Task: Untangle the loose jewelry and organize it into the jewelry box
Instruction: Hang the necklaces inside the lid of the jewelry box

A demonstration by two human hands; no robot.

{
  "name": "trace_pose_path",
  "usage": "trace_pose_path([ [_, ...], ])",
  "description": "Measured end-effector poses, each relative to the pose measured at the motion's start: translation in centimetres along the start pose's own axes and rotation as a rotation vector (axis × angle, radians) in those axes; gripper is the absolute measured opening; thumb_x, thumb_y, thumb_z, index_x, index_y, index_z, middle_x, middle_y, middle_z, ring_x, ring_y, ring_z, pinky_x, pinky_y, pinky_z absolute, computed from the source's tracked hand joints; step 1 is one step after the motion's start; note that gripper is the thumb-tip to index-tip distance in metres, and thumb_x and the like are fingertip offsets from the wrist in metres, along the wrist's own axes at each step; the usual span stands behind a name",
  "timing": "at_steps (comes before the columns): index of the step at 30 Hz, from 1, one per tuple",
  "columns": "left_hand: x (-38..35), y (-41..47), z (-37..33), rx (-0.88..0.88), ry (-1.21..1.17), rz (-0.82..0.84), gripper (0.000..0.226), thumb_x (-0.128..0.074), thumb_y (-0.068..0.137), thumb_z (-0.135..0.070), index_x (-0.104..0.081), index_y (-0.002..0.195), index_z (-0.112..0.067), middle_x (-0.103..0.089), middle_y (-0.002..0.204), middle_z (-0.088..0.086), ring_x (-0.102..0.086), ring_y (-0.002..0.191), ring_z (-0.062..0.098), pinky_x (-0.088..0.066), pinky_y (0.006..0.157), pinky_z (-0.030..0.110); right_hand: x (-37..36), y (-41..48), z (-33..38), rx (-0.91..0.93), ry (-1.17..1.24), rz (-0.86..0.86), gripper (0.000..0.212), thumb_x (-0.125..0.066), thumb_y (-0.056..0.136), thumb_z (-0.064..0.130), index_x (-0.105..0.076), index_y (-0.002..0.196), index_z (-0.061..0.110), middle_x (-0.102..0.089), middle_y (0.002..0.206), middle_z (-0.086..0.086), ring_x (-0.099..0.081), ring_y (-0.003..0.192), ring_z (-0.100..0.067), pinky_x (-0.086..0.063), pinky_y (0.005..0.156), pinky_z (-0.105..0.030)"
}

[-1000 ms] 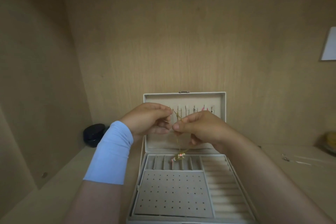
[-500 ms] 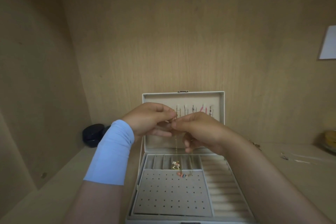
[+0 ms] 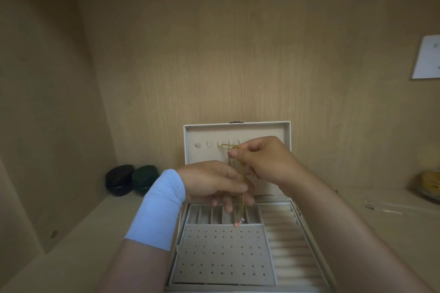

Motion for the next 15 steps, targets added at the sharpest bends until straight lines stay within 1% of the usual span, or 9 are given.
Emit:
trace_pose_path([
  [1,-0.1,-0.1,-0.2,-0.013,0.003,-0.002,0.023,-0.052,0.099,-0.016,-0.061,0.114,-0.001,-0.074,0.103,0.003,-0.062,0.06,0.009,-0.038,0.046,0.016,0.2,0.1,-0.1,-0.006,0.028,-0.009,0.02,-0.074,0.089,0.018,-0.075,0.091,-0.002,-0.054,0.055,0.003,-0.046,0.04,0.001,-0.04,0.043,-0.014],
  [3,0.3,-0.3,-0.4,-0.01,0.023,-0.062,0.014,-0.055,0.098,-0.016,-0.066,0.102,-0.008,-0.075,0.1,0.004,-0.064,0.061,0.01,-0.039,0.047,0.016,0.5,0.2,-0.2,-0.017,0.026,-0.027,0.02,-0.074,0.089,0.02,-0.075,0.089,0.0,-0.056,0.056,0.003,-0.047,0.039,0.003,-0.036,0.04,-0.012],
  [5,0.9,-0.9,-0.6,0.013,0.053,-0.152,0.015,-0.058,0.097,-0.02,-0.068,0.097,-0.01,-0.076,0.098,0.002,-0.066,0.064,0.012,-0.039,0.049,0.018,0.8,0.2,-0.4,-0.055,-0.102,0.014,0.022,-0.072,0.089,0.027,-0.076,0.087,0.005,-0.063,0.06,0.003,-0.051,0.043,-0.001,-0.036,0.04,-0.013],
  [7,1.4,-1.4,-0.8,0.027,0.082,-0.226,0.018,-0.062,0.094,-0.024,-0.072,0.099,-0.009,-0.077,0.097,-0.001,-0.068,0.069,0.013,-0.041,0.054,0.021,1.1,-0.1,-0.4,-0.13,-0.289,0.16,0.025,-0.068,0.089,0.031,-0.076,0.088,0.008,-0.069,0.07,-0.003,-0.054,0.051,-0.009,-0.038,0.043,-0.016],
  [9,1.6,-1.6,-1.0,0.029,0.119,-0.319,0.017,-0.069,0.089,-0.029,-0.076,0.095,-0.015,-0.077,0.092,-0.003,-0.068,0.07,0.009,-0.046,0.056,0.022,0.9,-0.6,-0.4,-0.181,-0.382,0.352,0.02,-0.065,0.089,0.03,-0.075,0.086,0.012,-0.068,0.073,-0.003,-0.052,0.056,-0.014,-0.041,0.049,-0.021],
  [11,1.8,-1.7,-1.1,0.036,0.185,-0.422,0.013,-0.073,0.084,-0.034,-0.078,0.089,-0.023,-0.076,0.085,-0.007,-0.064,0.065,0.004,-0.048,0.057,0.022,-0.1,-1.1,-0.5,-0.172,-0.334,0.474,0.014,-0.067,0.087,0.025,-0.072,0.084,0.012,-0.061,0.069,-0.003,-0.051,0.058,-0.015,-0.041,0.053,-0.026],
  [12,1.9,-1.7,-1.1,0.036,0.215,-0.452,0.013,-0.073,0.083,-0.036,-0.078,0.089,-0.025,-0.075,0.081,-0.008,-0.062,0.063,0.002,-0.048,0.057,0.021,-0.6,-1.1,-0.6,-0.151,-0.293,0.487,0.017,-0.069,0.086,0.025,-0.072,0.087,0.008,-0.059,0.068,-0.004,-0.052,0.058,-0.015,-0.041,0.053,-0.027],
  [14,1.9,-1.8,-1.1,0.019,0.219,-0.465,0.015,-0.073,0.084,-0.036,-0.078,0.089,-0.023,-0.072,0.075,-0.008,-0.061,0.063,0.002,-0.047,0.056,0.019,-1.5,-0.9,-1.0,-0.107,-0.197,0.428,0.023,-0.074,0.086,0.025,-0.073,0.09,0.003,-0.065,0.071,-0.008,-0.053,0.053,-0.013,-0.041,0.048,-0.022],
  [15,1.8,-1.9,-1.2,0.002,0.204,-0.461,0.016,-0.072,0.084,-0.036,-0.078,0.089,-0.021,-0.072,0.074,-0.007,-0.06,0.063,0.002,-0.046,0.056,0.018,-1.6,-0.7,-1.1,-0.085,-0.163,0.372,0.02,-0.073,0.088,0.024,-0.074,0.086,0.004,-0.068,0.072,-0.008,-0.053,0.049,-0.01,-0.041,0.046,-0.02],
])
Point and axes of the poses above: each hand's wrist, its own y-axis towards the middle knuckle, its own x-axis out of the back of the hand, z = x × y, the point moved 1 cm from there along y, towards the middle knuckle
